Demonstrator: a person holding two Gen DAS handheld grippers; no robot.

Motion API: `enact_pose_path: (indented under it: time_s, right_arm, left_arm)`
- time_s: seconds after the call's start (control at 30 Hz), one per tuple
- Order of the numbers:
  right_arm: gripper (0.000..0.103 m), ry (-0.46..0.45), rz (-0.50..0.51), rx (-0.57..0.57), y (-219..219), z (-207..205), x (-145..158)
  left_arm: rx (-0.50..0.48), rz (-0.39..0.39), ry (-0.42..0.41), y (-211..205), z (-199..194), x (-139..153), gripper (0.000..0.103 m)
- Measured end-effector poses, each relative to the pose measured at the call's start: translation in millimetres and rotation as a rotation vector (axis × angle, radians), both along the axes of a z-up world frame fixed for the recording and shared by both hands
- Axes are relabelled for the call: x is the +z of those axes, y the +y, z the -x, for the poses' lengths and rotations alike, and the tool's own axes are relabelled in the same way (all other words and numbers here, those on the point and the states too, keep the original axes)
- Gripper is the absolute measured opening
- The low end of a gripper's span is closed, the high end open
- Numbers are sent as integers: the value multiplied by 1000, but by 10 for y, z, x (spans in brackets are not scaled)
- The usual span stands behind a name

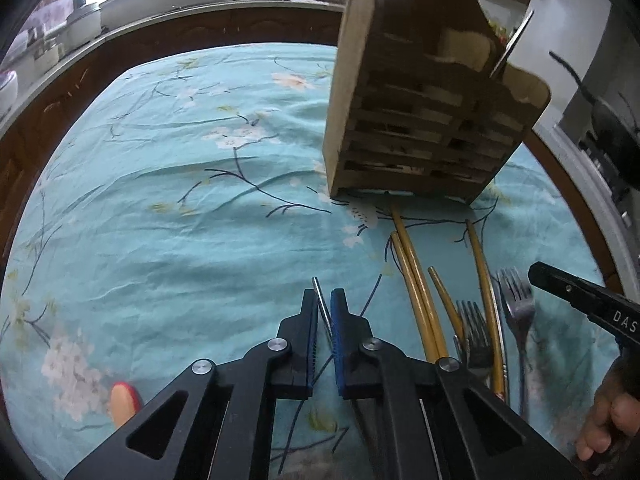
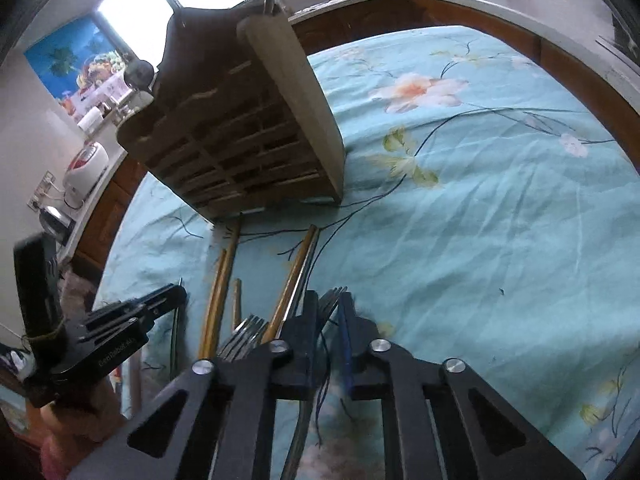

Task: Organize utensils
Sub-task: 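Grasp a thin metal rod with the left tool while the right tool grasps a steel fork, then lift the rod with the left tool while the right tool carries the fork to the caddy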

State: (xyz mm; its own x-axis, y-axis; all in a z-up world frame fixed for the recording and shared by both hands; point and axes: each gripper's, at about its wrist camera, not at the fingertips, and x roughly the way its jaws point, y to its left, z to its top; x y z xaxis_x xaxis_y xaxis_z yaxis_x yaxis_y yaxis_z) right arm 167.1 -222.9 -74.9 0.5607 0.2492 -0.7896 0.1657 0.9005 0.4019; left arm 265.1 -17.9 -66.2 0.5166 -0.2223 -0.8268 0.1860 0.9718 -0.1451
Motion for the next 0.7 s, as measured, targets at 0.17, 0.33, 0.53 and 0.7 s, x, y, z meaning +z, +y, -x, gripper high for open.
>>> enact_pose_path:
  time_s: [0.17, 0.33, 0.53, 0.7]
  right_arm:
    - [0, -47, 8, 8, 31, 103, 173]
    - [0, -84, 15, 11, 37, 163, 296]
    - [27, -8, -6, 3, 11, 105, 135]
    - [51, 26, 40, 16, 161, 21, 32]
  left_arm:
    - [7, 43, -17, 116, 138, 116, 3]
    - [11, 59, -45, 211, 273, 248, 3]
    - [29, 70, -53, 284, 377, 336, 3]
    - [27, 69, -47, 290, 394, 354, 3]
